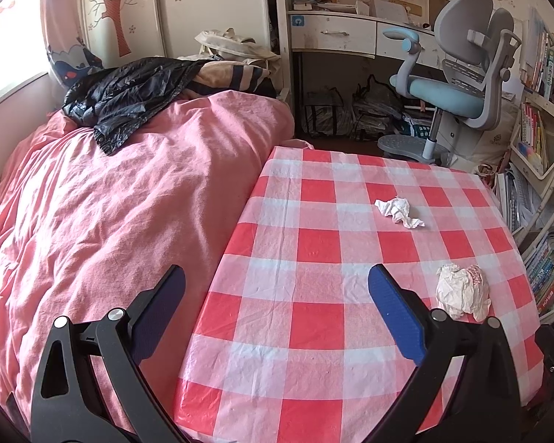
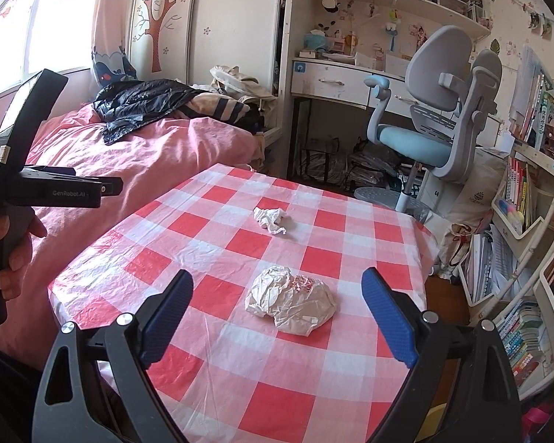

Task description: Collect trash

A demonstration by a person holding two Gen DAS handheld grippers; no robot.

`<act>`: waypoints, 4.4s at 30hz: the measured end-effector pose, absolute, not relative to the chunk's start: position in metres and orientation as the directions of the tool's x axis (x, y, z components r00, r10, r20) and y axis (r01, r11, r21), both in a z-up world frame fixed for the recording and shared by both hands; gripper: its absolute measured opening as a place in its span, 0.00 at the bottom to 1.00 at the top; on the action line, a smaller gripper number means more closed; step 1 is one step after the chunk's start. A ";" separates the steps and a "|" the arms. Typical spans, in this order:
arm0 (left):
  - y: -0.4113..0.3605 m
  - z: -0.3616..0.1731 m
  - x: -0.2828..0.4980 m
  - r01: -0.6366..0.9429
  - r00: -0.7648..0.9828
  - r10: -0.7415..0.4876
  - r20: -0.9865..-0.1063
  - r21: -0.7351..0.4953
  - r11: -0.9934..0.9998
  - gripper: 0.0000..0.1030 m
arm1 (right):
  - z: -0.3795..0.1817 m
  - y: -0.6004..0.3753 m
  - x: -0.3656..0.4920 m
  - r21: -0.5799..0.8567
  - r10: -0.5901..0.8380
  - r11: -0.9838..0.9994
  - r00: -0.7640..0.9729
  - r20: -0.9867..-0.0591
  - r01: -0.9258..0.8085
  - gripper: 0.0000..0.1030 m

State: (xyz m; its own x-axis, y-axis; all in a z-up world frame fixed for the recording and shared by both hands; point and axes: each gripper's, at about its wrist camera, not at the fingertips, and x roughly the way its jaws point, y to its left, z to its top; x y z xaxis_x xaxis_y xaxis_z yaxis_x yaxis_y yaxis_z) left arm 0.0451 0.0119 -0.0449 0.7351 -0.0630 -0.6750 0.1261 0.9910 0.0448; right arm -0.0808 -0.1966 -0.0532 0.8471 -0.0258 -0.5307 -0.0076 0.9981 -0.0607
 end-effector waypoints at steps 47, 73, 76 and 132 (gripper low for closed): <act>-0.040 -0.080 0.124 0.323 0.607 -0.298 -0.737 -0.114 0.939 0.93 | -0.101 -0.223 -0.016 0.064 0.067 0.997 0.704 -0.707 -0.031 0.88; -0.169 -0.162 0.232 0.448 0.479 -0.274 -0.834 -0.036 0.893 0.25 | -0.143 -0.242 0.036 0.163 0.166 0.985 0.558 -0.813 -0.054 0.51; -0.161 -0.156 0.223 0.467 0.447 -0.338 -0.828 -0.106 0.878 0.15 | -0.140 -0.243 0.034 0.188 0.194 0.980 0.547 -0.814 -0.068 0.31; -0.033 -0.032 0.037 0.395 0.675 -0.371 -0.637 -0.113 0.912 0.16 | -0.048 -0.231 -0.065 0.222 0.233 0.966 0.818 -0.526 -0.133 0.30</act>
State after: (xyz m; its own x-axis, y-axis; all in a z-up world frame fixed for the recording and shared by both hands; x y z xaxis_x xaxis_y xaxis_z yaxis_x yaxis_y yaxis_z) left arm 0.0375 -0.0330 -0.0318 0.6752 -0.3714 -0.6373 0.3951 0.9117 -0.1127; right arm -0.0651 -0.2311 -0.0479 0.8179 0.2329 -0.5261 -0.1325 0.9661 0.2216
